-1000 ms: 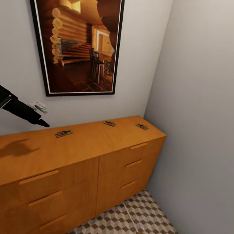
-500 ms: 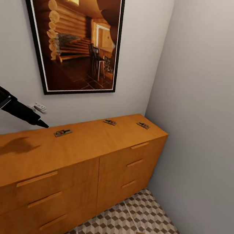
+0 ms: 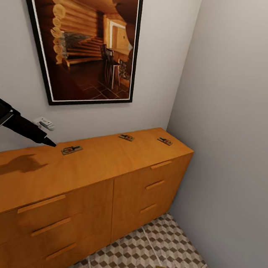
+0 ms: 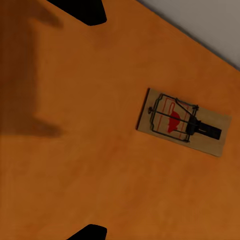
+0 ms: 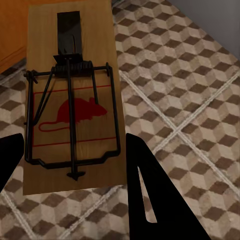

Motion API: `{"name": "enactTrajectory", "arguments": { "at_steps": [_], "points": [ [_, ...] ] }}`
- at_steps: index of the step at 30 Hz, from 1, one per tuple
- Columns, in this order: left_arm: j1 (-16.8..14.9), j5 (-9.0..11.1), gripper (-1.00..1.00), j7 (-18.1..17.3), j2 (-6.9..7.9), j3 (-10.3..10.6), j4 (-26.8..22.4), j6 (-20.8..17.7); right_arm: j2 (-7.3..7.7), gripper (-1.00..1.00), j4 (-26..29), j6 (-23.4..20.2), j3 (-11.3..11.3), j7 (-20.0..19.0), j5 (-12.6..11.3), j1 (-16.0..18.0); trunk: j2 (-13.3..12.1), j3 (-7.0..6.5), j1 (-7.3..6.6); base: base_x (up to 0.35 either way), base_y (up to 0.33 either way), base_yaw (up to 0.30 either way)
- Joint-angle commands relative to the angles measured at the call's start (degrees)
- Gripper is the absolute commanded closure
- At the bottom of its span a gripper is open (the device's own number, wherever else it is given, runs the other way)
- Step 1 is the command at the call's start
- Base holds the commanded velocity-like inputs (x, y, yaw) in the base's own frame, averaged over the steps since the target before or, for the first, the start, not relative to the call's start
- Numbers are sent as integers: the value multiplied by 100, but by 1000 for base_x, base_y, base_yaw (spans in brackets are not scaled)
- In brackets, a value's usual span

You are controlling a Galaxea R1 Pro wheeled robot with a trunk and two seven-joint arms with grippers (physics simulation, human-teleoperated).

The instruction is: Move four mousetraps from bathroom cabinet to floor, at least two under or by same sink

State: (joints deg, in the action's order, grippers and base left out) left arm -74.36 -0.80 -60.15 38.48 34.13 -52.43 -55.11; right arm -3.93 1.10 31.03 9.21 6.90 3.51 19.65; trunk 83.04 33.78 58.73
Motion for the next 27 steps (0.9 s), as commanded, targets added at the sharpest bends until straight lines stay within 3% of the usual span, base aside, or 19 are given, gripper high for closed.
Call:
{"name": "enactTrajectory", "arguments": {
  "at_steps": [1,27],
  "points": [
    [-8,-8,-100,-23,4,15,-4,-35,-2,100,-4,17,29,31,27,4,3,15,0,31,0,0],
    [12,-8,-100,-23,-16,19,-8,-35,-2,100,-4,17,29,40,27,4,3,231,0,34,0,0]
  ]
}}
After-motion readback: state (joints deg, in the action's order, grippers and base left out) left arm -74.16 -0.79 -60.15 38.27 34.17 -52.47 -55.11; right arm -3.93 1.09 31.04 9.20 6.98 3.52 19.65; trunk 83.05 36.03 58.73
